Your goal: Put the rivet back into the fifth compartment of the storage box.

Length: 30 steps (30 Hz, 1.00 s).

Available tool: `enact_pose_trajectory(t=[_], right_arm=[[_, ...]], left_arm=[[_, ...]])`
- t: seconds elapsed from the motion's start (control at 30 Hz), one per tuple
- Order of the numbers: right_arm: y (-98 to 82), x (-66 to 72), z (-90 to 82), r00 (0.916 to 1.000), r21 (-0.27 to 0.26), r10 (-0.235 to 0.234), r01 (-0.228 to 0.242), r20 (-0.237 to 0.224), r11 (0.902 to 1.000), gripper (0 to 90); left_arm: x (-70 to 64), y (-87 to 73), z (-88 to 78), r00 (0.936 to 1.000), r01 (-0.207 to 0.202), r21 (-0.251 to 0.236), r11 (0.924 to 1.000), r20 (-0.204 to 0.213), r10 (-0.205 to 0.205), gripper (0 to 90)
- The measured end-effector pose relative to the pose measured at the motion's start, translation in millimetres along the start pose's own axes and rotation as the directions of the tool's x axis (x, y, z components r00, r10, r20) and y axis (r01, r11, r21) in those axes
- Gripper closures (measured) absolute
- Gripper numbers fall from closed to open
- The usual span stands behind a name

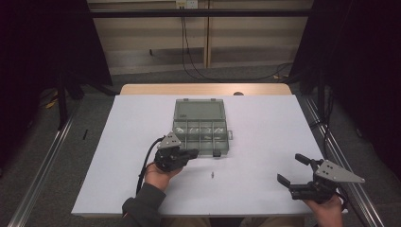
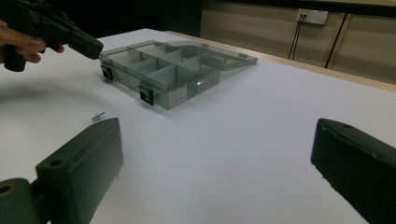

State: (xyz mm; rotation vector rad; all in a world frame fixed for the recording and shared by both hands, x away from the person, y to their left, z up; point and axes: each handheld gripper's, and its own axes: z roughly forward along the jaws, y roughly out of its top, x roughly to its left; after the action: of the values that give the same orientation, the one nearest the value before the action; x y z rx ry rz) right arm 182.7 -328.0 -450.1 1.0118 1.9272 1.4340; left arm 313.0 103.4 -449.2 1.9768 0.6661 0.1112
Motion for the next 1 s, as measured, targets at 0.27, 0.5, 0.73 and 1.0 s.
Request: enact_pose_trajectory(t=[0.27,0.5,0.73,1.0], right_arm=[[0.0,0.0,-0.2,1.0,0.0,0.0,0.0,0.002,1.0,2.1],[0.0,0.0,-0.2,1.0,0.0,-0.001,0.001,0.001,1.0,2.1],[-0.1,0.0,-0.4,1.0,0.0,-0.001,0.001,0.001,1.0,2.1],[-0.3,0.1,-0.6,1.0,0.001,0.0,0.0,0.002,1.0,2.2]], left_arm=[[6.6,0.5,-3.6,0.9997,0.019,-0.019,0.9997,-0.018,-0.019,86.6],[10.5,1.2,-6.9,0.999,0.029,-0.035,0.999,-0.032,-0.03,86.6],[13.7,3.0,-9.5,0.9985,0.028,-0.04,0.9988,-0.046,-0.03,86.6],[19.9,4.0,-13.8,0.9968,0.038,-0.06,0.9975,-0.067,-0.042,86.6]])
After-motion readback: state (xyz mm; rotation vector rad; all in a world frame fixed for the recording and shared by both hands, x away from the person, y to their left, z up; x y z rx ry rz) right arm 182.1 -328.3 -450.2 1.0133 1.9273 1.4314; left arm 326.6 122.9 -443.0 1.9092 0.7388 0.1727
